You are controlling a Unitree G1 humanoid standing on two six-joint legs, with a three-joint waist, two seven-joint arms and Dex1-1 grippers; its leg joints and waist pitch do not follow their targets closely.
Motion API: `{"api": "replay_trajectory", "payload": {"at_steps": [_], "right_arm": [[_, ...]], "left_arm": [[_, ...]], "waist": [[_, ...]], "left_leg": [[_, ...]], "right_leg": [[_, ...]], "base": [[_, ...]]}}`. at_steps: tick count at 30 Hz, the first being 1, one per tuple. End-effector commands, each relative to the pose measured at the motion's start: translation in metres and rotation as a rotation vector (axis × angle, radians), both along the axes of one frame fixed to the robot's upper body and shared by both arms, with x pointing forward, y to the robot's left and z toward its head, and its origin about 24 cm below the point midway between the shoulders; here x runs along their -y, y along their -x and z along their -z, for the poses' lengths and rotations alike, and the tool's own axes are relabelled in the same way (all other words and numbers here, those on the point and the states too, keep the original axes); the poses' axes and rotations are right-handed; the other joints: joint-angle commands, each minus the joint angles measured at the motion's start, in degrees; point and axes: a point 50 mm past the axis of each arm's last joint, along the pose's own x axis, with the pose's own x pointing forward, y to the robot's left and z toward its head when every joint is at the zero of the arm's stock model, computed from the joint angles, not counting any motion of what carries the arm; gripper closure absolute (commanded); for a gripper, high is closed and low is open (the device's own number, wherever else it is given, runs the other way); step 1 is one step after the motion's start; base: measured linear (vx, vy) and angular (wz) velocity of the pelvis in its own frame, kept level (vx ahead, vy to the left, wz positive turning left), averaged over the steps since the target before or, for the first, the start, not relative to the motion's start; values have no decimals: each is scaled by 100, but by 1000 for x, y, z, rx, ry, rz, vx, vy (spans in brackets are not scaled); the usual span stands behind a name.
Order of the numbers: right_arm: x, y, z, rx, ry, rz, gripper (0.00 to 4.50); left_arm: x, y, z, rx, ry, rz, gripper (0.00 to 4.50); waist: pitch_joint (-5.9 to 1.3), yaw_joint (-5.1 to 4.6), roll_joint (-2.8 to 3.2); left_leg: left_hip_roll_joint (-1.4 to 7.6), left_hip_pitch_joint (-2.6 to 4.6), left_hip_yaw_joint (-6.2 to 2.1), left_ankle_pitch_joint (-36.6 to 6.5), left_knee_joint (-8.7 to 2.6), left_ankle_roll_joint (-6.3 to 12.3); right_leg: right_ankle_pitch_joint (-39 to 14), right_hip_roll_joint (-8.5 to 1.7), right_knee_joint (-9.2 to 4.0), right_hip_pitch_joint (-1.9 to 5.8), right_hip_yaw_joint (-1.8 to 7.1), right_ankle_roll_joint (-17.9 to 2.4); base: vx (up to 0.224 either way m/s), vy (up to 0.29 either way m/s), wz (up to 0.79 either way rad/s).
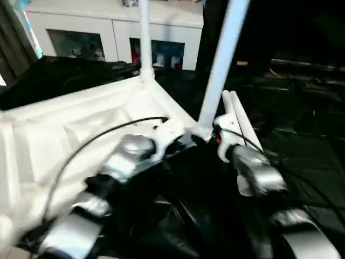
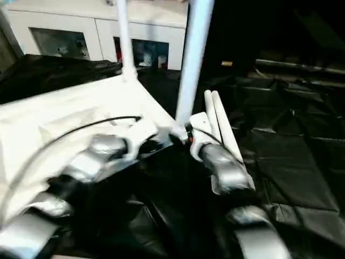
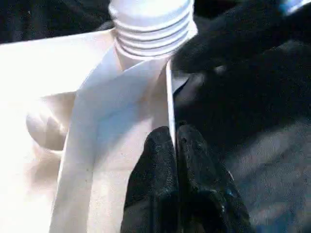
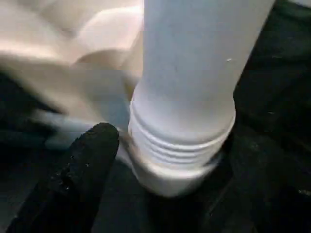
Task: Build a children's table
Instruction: Rotate leg to tighten
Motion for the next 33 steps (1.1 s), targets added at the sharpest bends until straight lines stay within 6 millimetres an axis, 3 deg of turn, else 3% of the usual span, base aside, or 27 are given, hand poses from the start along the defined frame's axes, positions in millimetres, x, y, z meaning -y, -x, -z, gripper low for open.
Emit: {"api": "replay_trajectory", "payload": {"at_steps": [1,4,9,12,13,25,30,33], "right_arm": [[-8,1,-7,26,-11,-67,70],[0,3,-13,27,-30,-118,70],[2,9,-16,9,-21,-222,70],[1,11,-13,-12,-8,-266,70],[1,12,-13,-17,-5,-274,70],[-7,16,-10,-38,-24,-322,166],[-10,19,-4,-61,-47,-317,174],[-12,18,5,-72,-73,-218,174]], "left_arm": [[2,7,7,-32,1,56,450],[-8,17,3,-60,29,187,450],[-17,25,1,-97,30,261,450],[-21,25,2,-96,27,257,450],[-21,25,2,-96,27,255,450],[-21,25,1,-90,41,250,450],[-20,24,3,-95,37,227,450],[-17,16,8,-91,-1,111,450]], "waist": [[-334,13,23],[-330,25,32],[-335,33,50],[-323,50,32],[-324,46,-3],[-334,51,0],[-343,52,8],[-333,50,5]], "left_leg": [[-10,-68,67,-741,-312,363],[13,-62,59,-819,-326,288],[14,-42,75,-619,-308,363],[11,-48,76,-675,-315,329],[12,-52,79,-683,-313,322],[3,-58,77,-516,-297,335],[-1,-62,74,-468,-289,345],[2,-54,78,-497,-293,317]], "right_leg": [[-289,-294,-350,364,236,-1366],[-433,-308,-350,366,245,-1366],[0,-293,-299,354,243,-1484],[-158,-292,-310,361,241,-1444],[-219,-296,-315,366,244,-1418],[-210,-300,-299,363,245,-1370],[-94,-298,-283,372,242,-1396],[-148,-303,-294,360,248,-1405]], "base": [[0,0,0],[0,0,0],[0,0,0],[0,0,0],[0,0,0],[0,0,0],[0,0,0],[0,0,0]]}}
